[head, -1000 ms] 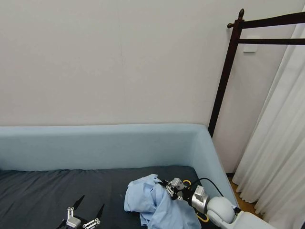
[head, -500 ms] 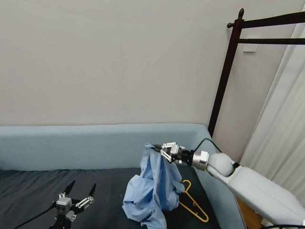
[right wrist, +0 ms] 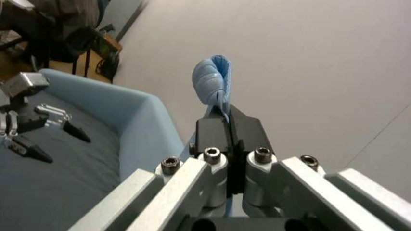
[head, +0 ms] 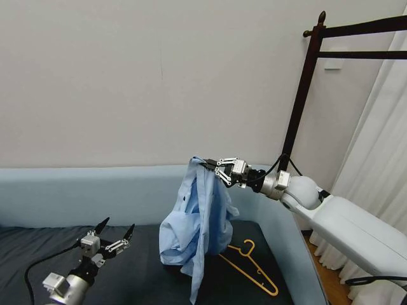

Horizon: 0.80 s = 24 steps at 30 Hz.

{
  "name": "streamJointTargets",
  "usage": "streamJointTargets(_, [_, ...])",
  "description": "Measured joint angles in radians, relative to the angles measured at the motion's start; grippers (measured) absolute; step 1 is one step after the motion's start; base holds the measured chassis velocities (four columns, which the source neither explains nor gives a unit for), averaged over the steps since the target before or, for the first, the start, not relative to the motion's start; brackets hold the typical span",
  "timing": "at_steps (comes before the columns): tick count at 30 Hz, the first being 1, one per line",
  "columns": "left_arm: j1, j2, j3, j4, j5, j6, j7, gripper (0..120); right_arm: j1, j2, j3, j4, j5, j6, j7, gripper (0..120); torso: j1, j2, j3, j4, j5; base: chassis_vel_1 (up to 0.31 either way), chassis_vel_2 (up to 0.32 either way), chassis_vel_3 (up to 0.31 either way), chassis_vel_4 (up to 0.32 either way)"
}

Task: Pick up the clothes from the sofa and hang them on the clothes hanger.

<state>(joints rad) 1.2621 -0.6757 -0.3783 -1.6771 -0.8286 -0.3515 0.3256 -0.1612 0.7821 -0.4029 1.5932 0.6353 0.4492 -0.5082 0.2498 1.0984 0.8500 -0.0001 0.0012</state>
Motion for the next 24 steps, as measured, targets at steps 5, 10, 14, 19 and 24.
streamJointTargets(5, [-0.254, 0.043, 0.158, 0.227, -0.084, -0.051, 0.398, 96, -0.005, 0.005, 0.008, 0.023, 0.005, -0.005, 0.007, 0, 0.000, 0.000, 0.000, 0.0000, -0.0002, 0.000, 0.000, 0.000, 0.000])
streamJointTargets(10, [-0.466, 0.020, 0.338, 0.366, -0.092, -0.018, 0.591, 94, -0.012, -0.001, 0.012, 0.045, 0.005, -0.013, 0.024, 0, 0.000, 0.000, 0.000, -0.0002, -0.0008, 0.000, 0.000, 0.000, 0.000])
streamJointTargets(14, [-0.589, -0.017, 0.435, 0.476, -0.060, 0.004, 0.701, 90, -0.019, -0.012, 0.022, 0.058, 0.008, -0.022, 0.038, 0, 0.000, 0.000, 0.000, -0.0004, -0.0003, 0.000, 0.000, 0.000, 0.000])
streamJointTargets(19, [-0.688, -0.085, 0.488, 0.607, -0.037, 0.025, 0.726, 84, -0.043, -0.031, 0.041, 0.073, 0.008, -0.033, 0.043, 0, 0.000, 0.000, 0.000, 0.0000, -0.0003, 0.000, 0.000, 0.000, 0.000])
streamJointTargets(24, [-0.741, -0.137, 0.514, 0.672, -0.038, 0.041, 0.732, 84, -0.070, -0.048, 0.058, 0.089, 0.007, -0.038, 0.043, 0, 0.000, 0.000, 0.000, -0.0003, 0.0000, 0.000, 0.000, 0.000, 0.000])
